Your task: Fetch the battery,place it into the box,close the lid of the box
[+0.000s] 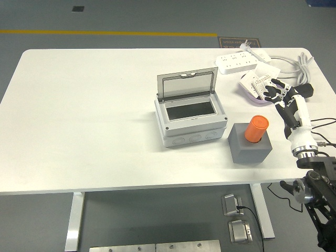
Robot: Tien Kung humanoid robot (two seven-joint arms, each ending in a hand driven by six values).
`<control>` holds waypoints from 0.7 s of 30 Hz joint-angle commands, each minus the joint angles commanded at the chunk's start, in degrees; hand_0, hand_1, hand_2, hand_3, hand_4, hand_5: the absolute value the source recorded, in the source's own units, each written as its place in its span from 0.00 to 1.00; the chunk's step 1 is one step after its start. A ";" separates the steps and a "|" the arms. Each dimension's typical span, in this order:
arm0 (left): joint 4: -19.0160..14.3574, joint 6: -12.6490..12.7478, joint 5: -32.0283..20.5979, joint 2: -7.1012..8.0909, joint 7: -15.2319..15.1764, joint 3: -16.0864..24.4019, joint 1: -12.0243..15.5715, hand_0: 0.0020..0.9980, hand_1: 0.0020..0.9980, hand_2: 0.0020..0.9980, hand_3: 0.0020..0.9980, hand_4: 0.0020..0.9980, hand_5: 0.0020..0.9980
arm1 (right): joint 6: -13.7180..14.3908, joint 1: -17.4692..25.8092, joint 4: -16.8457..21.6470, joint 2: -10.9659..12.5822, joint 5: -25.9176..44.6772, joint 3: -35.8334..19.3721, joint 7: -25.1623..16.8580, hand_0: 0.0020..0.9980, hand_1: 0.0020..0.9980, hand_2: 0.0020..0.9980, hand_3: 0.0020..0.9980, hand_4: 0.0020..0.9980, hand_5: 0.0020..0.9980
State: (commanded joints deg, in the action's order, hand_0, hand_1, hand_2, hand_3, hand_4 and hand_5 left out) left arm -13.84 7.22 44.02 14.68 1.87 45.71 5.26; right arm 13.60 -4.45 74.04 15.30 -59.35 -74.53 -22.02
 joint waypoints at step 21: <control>-0.25 -0.16 0.05 -0.33 0.15 -1.70 -0.83 0.49 0.63 0.56 0.56 0.55 0.00 | 5.07 -0.62 -2.88 -0.48 -3.41 5.03 -1.48 0.59 0.58 0.59 0.65 0.89 0.45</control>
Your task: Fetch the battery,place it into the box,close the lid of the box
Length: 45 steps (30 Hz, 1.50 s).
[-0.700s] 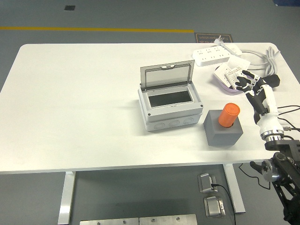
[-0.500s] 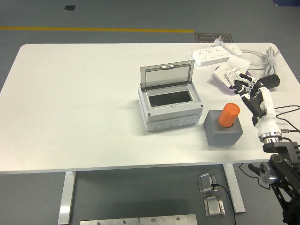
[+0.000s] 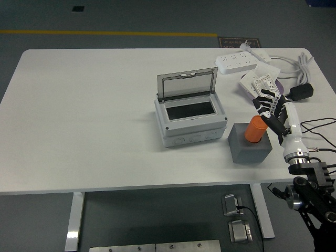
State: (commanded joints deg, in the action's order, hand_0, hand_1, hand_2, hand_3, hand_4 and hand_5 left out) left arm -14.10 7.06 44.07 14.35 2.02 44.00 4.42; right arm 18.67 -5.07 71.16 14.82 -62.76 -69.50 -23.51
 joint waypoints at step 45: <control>0.01 -0.20 -0.81 -0.34 0.18 -4.04 -0.37 0.49 0.63 0.56 0.55 0.55 0.00 | 1.28 0.64 -3.12 -1.31 2.35 4.41 -0.74 0.61 0.54 0.55 0.59 0.67 0.19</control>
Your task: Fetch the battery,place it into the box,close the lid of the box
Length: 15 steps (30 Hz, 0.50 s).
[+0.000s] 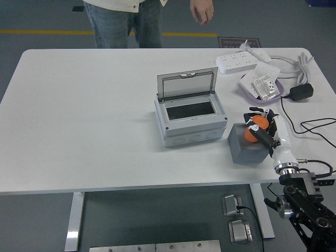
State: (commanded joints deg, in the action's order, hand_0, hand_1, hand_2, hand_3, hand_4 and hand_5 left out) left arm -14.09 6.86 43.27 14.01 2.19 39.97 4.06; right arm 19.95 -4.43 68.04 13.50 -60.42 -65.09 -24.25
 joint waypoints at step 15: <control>0.00 0.21 -0.79 0.42 -0.07 -1.52 -0.59 0.48 0.63 0.56 0.55 0.54 0.00 | 0.34 0.30 -0.44 0.01 -0.95 0.81 0.90 0.63 0.57 0.56 0.61 0.63 0.09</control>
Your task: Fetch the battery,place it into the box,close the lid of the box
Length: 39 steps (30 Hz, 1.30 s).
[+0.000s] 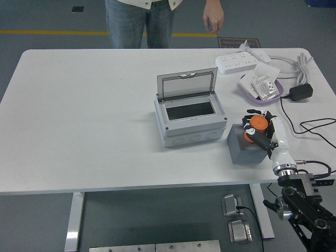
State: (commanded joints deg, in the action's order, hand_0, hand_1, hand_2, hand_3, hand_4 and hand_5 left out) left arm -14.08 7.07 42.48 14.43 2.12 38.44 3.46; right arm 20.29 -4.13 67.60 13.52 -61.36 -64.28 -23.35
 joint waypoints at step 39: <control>0.36 -0.36 -1.54 -0.82 0.18 -3.30 0.25 0.47 0.63 0.56 0.56 0.55 0.00 | 3.17 -1.40 1.39 0.82 1.20 0.49 0.71 0.29 0.32 0.32 0.32 0.21 0.00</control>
State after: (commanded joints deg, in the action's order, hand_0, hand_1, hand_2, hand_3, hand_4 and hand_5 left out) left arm -13.73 6.70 40.94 13.61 2.30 35.15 3.71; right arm 23.46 -5.53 68.99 14.34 -60.17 -63.78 -22.64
